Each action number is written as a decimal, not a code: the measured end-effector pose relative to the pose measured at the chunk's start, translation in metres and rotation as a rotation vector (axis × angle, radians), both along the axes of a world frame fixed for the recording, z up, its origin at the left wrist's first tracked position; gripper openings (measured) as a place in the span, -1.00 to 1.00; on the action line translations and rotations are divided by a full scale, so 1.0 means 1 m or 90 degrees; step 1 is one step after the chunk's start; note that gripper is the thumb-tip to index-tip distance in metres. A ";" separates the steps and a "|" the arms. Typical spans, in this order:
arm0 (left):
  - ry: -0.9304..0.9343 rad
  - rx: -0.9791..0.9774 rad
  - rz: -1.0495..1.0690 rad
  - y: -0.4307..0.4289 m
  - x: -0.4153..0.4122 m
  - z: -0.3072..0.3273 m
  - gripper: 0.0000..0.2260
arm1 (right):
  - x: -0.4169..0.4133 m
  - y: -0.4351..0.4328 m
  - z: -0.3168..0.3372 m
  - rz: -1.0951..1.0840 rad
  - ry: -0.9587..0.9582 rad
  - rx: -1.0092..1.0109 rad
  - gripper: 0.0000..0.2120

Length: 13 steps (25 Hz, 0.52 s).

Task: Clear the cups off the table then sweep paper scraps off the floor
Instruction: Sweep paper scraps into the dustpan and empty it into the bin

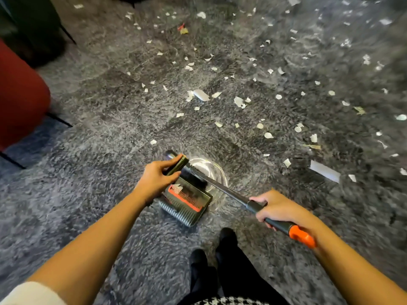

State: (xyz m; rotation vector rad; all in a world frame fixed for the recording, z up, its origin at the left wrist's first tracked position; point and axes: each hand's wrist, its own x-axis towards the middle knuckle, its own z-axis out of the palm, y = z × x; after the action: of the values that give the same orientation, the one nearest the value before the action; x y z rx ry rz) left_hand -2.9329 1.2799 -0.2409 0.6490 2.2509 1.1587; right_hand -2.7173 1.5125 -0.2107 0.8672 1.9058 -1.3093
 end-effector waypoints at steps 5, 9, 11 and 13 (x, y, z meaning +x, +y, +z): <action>0.035 0.020 -0.154 0.060 0.027 0.009 -0.57 | 0.075 -0.004 0.006 -0.163 0.013 0.078 -0.45; 0.036 0.069 -0.275 0.110 0.062 0.017 -0.53 | 0.134 0.002 0.011 -0.345 -0.008 0.120 -0.54; 0.026 0.082 -0.325 0.138 0.085 0.019 -0.50 | 0.171 0.009 0.014 -0.418 -0.021 0.129 -0.56; 0.015 0.094 -0.371 0.167 0.112 0.020 -0.51 | 0.211 0.018 0.014 -0.477 -0.029 0.148 -0.56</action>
State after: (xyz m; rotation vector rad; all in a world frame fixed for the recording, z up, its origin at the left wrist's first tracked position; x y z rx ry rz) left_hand -2.8211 1.4472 -0.2206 1.2756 1.8108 1.0164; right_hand -2.5064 1.5305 -0.1968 1.8353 1.7777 -1.4562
